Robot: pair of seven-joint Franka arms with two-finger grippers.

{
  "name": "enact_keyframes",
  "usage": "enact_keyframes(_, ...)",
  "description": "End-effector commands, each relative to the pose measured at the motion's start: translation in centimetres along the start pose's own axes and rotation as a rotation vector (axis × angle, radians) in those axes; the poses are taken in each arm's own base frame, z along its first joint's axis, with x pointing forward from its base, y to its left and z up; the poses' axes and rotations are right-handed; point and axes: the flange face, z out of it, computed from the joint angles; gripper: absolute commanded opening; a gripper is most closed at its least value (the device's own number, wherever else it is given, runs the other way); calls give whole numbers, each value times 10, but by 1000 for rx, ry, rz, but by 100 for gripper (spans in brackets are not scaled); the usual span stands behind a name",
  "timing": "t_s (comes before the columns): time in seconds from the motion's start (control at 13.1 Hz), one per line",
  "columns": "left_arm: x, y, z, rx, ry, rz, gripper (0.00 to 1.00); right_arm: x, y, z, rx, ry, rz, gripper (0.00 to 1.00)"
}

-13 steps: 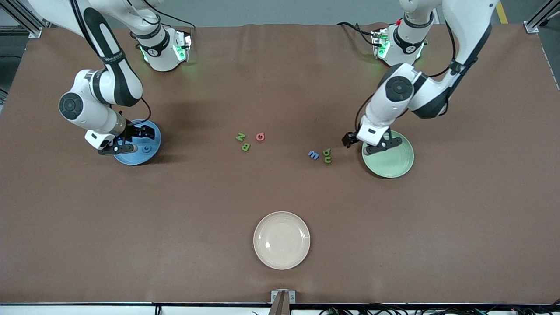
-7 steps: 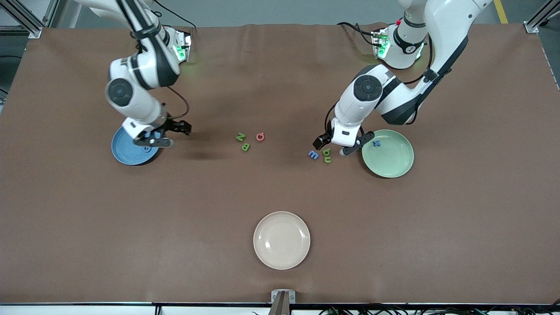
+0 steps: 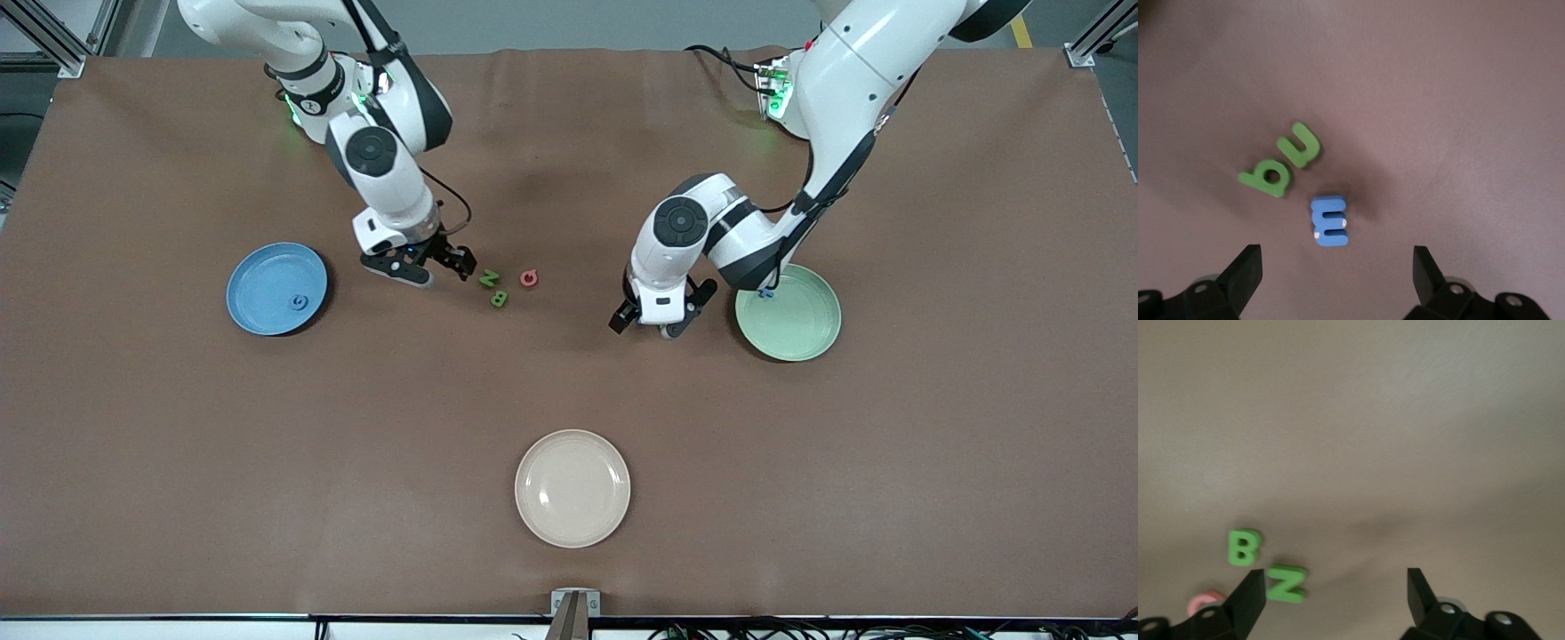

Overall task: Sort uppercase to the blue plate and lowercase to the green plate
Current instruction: 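Reach the green B with the right gripper while the left grasps e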

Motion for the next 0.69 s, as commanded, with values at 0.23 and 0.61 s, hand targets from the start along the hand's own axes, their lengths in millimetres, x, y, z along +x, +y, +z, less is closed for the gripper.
enact_keyframes(0.23,7,4,14,27,2,-19,71,10,-69,26,8,38,151,80)
enact_keyframes(0.61,8,0,20,39,3,-18,60,4,-78,43,-2,41,153,66)
